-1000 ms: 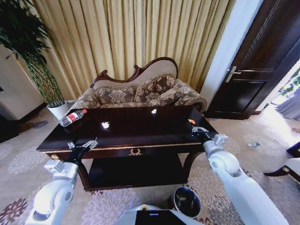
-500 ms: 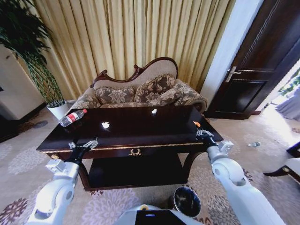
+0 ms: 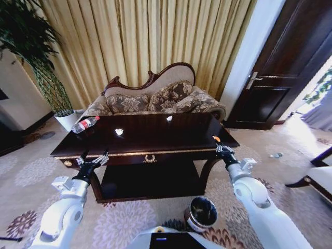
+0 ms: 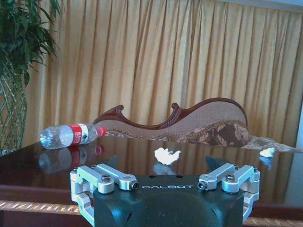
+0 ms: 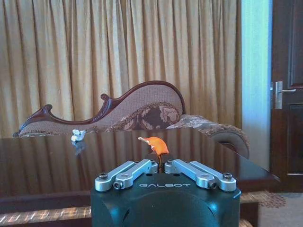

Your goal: Move to the front of the table and place the trash on the table into the trash bin.

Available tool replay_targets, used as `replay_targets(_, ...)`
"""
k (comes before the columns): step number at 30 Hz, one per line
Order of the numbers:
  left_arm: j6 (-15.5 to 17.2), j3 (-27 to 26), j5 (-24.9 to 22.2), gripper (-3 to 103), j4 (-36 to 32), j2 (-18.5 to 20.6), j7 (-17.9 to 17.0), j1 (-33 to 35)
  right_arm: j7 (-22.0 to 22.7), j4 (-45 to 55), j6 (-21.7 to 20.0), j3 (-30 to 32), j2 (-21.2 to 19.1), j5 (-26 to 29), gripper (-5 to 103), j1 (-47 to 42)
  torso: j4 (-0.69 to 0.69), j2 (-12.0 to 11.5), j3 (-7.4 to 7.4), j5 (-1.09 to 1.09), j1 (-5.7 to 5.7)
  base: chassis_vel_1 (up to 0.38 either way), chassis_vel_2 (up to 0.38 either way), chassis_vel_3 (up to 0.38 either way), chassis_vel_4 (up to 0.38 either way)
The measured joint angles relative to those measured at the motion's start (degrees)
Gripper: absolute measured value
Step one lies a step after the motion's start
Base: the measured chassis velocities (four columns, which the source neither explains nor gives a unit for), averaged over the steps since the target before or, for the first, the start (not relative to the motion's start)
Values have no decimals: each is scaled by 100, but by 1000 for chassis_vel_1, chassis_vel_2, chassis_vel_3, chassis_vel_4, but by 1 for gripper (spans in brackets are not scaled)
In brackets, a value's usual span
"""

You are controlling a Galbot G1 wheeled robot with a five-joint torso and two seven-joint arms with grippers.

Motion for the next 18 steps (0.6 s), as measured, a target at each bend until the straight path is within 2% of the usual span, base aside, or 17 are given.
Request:
replay_targets(8, 0, 3, 4, 100, -7, -6, 3, 8, -156, -536, 46, 15, 311, -210, 2, -217, 2, 4, -2, 0, -3, 106, -118, -110, 119)
replay_targets(13, 0, 1, 4, 100, 1, -29, 7, -2, -584, -1394, 176, 142, 523, -758, 2, -457, 1, -4, 3, 0, 6, 0, 0, 0, 0)
replay_targets(15, 0, 11, 4, 100, 5, -51, 7, -18, -813, -1994, 379, 230, 629, -1215, 2, -527, 1, -4, 3, 1, 8, -30, 54, 33, -37)
replay_targets(18, 1, 21, 5, 100, 18, -64, 10, -21, -931, -2540, 578, 279, 722, -1531, 2, -575, 0, -4, 2, 1, 6, -10, 18, 9, -12)
